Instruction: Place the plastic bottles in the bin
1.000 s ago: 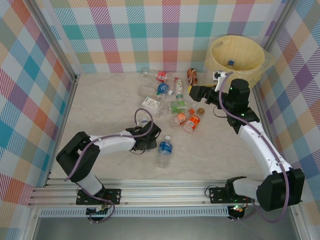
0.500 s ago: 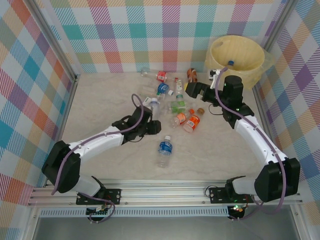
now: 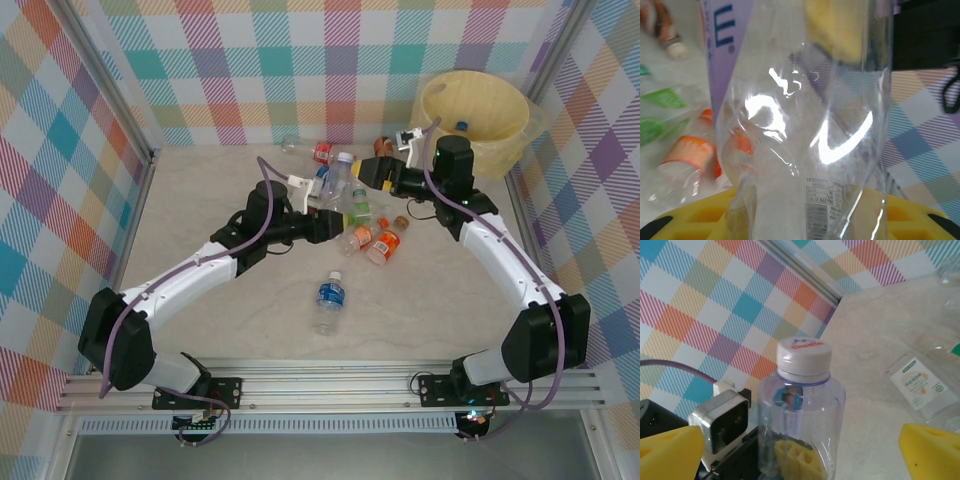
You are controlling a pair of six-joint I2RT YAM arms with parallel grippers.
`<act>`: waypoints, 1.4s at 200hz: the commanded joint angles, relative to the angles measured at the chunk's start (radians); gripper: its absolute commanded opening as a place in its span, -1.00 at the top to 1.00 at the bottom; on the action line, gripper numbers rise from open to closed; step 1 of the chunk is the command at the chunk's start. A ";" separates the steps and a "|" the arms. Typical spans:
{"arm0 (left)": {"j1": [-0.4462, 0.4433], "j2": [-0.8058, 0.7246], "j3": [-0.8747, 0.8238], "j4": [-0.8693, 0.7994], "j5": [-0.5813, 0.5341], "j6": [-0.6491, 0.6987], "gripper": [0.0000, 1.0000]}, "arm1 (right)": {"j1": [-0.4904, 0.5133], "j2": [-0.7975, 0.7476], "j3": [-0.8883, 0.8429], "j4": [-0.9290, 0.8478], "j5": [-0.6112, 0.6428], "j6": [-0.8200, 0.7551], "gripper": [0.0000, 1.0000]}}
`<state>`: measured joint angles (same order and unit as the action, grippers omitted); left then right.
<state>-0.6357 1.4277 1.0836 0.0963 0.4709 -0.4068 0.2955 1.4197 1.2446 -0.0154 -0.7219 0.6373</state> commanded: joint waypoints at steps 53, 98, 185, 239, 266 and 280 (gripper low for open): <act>0.007 0.078 0.065 0.273 0.245 -0.120 0.22 | 0.038 0.025 0.046 0.038 -0.152 0.000 -0.99; 0.004 0.103 0.068 0.291 0.258 -0.133 0.20 | 0.054 0.028 0.053 0.043 -0.054 0.039 -0.73; 0.002 0.104 0.078 0.269 0.285 -0.130 -0.72 | 0.061 0.033 0.046 0.083 0.026 0.073 -0.21; 0.004 0.057 0.048 0.241 0.208 -0.111 -1.00 | 0.060 0.021 0.085 -0.059 0.202 -0.034 -0.18; 0.004 0.024 0.014 0.214 0.085 -0.110 -1.00 | 0.060 0.015 0.125 -0.177 0.379 -0.122 -0.17; 0.007 -0.001 -0.021 0.227 0.033 -0.115 -1.00 | 0.060 0.012 0.138 -0.206 0.458 -0.157 -0.17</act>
<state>-0.6323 1.4963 1.1114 0.3168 0.6163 -0.5312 0.3489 1.4521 1.3346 -0.1261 -0.4587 0.5922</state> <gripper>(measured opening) 0.999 0.586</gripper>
